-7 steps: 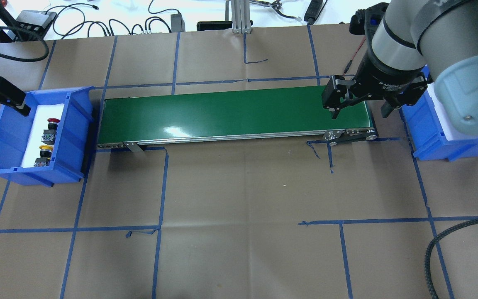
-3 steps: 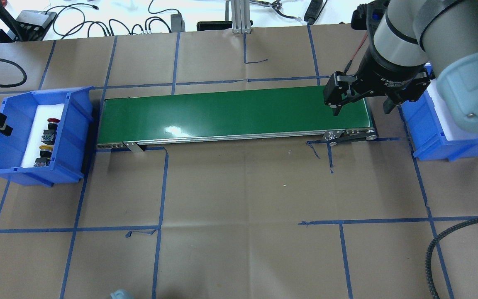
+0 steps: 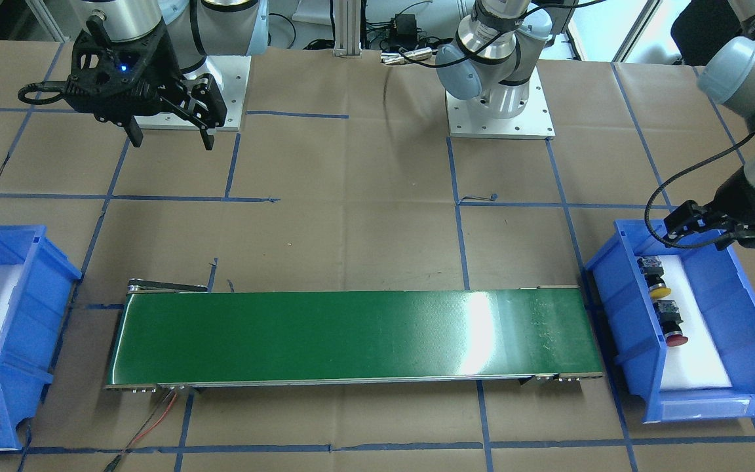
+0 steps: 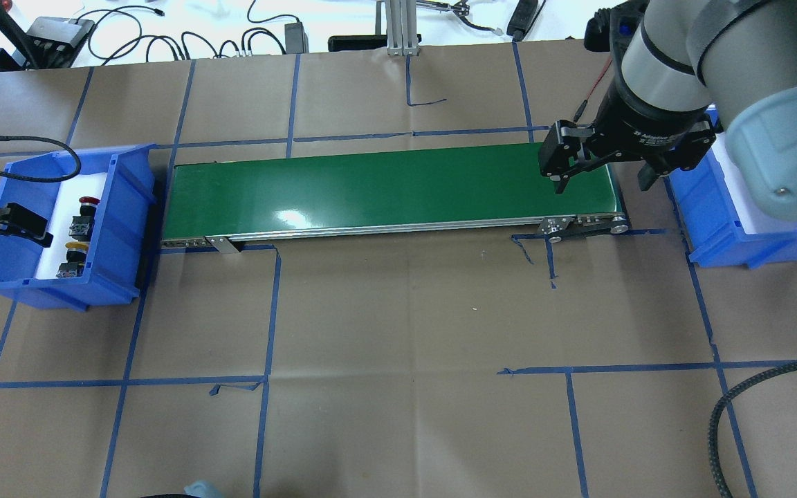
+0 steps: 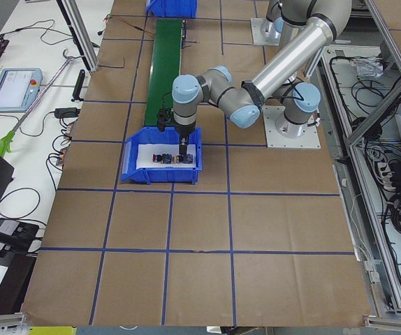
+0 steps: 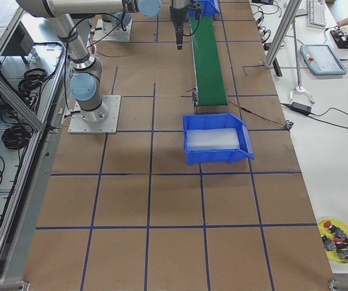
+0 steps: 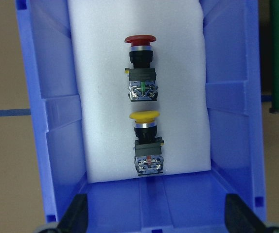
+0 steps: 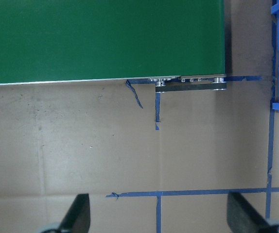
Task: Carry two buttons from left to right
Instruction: 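Move the left gripper over the buttons in the nearby blue bin, then lower the left gripper and grasp the yellow push-button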
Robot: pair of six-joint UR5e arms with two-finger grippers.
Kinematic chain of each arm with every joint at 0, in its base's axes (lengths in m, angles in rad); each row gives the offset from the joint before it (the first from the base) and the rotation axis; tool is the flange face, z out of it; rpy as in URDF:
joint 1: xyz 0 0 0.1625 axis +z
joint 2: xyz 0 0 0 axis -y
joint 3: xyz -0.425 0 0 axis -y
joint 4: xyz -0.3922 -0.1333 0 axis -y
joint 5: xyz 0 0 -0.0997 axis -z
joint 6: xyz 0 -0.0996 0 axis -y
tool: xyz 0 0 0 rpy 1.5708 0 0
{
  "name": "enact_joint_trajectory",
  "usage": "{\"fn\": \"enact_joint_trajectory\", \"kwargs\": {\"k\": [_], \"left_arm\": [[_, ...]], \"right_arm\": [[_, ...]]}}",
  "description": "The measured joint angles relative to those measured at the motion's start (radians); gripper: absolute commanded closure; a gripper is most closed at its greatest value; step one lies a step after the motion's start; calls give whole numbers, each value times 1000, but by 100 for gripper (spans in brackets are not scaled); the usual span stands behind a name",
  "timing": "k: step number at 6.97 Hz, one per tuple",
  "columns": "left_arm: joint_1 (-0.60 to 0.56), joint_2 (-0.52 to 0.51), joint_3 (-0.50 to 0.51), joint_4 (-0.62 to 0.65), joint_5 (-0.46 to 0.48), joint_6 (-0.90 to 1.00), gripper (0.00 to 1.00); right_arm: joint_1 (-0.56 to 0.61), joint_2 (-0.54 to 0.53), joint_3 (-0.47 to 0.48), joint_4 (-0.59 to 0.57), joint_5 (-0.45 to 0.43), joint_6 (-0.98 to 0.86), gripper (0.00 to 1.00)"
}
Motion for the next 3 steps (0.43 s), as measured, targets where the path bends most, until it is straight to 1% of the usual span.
{"fn": "enact_joint_trajectory", "kwargs": {"k": [3], "left_arm": [[-2, -65, -115, 201, -6, -4, 1]], "right_arm": [[0, -1, 1, 0, 1, 1, 0]]}}
